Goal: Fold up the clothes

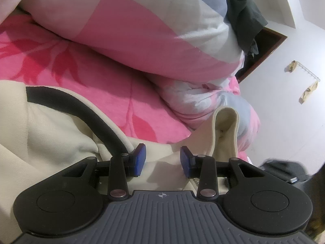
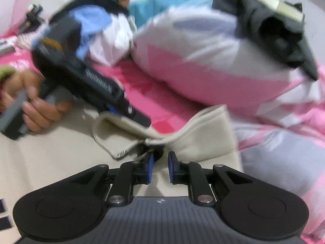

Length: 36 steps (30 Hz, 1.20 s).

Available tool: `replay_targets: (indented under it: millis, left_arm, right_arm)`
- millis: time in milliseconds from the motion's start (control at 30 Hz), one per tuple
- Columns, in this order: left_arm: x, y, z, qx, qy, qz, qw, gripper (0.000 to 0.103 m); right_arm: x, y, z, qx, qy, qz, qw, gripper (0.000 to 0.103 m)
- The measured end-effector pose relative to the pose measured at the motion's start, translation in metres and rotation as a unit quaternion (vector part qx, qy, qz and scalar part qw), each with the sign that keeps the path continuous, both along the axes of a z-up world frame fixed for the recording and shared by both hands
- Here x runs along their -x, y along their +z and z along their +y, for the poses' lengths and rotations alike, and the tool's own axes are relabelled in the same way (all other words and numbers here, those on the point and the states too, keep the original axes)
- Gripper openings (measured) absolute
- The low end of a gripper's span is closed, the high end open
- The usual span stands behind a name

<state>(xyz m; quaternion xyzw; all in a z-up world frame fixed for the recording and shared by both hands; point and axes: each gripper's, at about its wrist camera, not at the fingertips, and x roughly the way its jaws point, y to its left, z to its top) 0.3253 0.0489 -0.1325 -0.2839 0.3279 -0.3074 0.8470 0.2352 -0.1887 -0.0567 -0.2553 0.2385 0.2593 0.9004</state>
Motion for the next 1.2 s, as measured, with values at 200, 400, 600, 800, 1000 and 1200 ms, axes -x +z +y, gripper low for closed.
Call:
replay_targets:
  millis: [200,400,600,800,1000,1200]
  left_arm:
    - [0.000,0.000,0.001,0.001,-0.001,0.000,1.0000,0.037]
    - [-0.001,-0.003,0.003,0.010,-0.002,0.001,0.9999,0.037]
    - [-0.002,-0.003,0.003,0.016,-0.003,0.003,0.9999,0.037]
    - [-0.002,-0.002,0.002,0.018,-0.006,0.001,0.9998,0.037]
    - [0.000,0.001,-0.003,0.019,-0.034,-0.007,0.9992,0.037]
    - [0.006,0.008,-0.016,-0.008,-0.081,-0.027,0.9963,0.037]
  right_arm:
    - [-0.031,0.050,-0.035,-0.115,-0.068,-0.018,0.991,0.047]
    - [-0.103,0.044,-0.037,-0.202,-0.124,0.081,0.968,0.055]
    - [-0.124,0.023,-0.045,-0.252,-0.139,0.169,0.943,0.017]
    - [-0.053,0.020,-0.056,-0.254,-0.122,0.129,0.951,0.016]
    - [-0.017,-0.026,-0.067,-0.206,-0.142,0.117,0.961,0.015]
    - [-0.011,-0.024,-0.072,-0.226,-0.142,0.103,0.958,0.016]
